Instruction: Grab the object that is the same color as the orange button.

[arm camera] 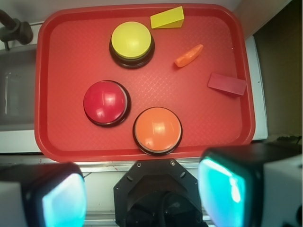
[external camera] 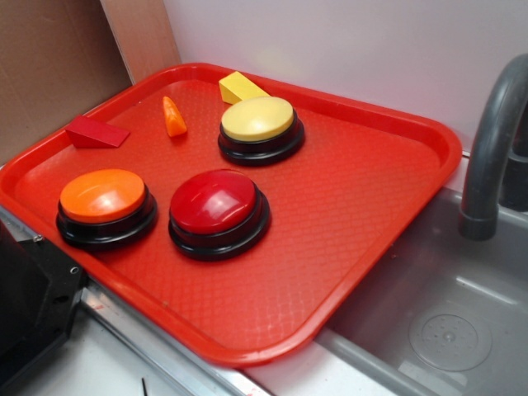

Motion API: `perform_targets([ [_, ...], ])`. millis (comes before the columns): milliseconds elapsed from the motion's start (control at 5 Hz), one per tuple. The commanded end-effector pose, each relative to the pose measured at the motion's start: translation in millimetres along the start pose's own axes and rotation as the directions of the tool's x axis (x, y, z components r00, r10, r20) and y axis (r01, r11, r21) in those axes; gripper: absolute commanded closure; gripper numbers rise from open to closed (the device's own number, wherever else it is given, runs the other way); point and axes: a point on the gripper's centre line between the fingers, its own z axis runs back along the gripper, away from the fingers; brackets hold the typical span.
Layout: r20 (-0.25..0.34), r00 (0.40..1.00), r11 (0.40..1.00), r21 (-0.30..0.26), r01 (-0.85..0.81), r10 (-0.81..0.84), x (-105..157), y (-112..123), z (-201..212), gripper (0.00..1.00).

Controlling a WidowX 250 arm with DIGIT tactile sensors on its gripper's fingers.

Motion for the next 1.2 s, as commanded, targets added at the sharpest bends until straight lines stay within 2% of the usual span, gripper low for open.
perform_targets([
  [0,0.000,1.000,1.000,0.000,0.000,0.000,0.0,0.0,0.0,0.00],
  [200,0.019,0.990,0.989,0.054,-0.140,0.139,45.4,4.4,-17.9,0.00],
  [400,0.074,0.925,0.921,0.087,-0.379,0.373,91.1,34.2,-43.0,0.00],
  [600,0.126,0.824,0.819,0.099,-0.565,0.553,126.0,69.0,-67.8,0.00],
  [800,0.145,0.729,0.719,0.124,-0.684,0.669,134.2,109.4,-93.5,0.00],
  [1000,0.170,0.683,0.672,0.123,-0.730,0.711,133.7,122.3,-116.9,0.00],
])
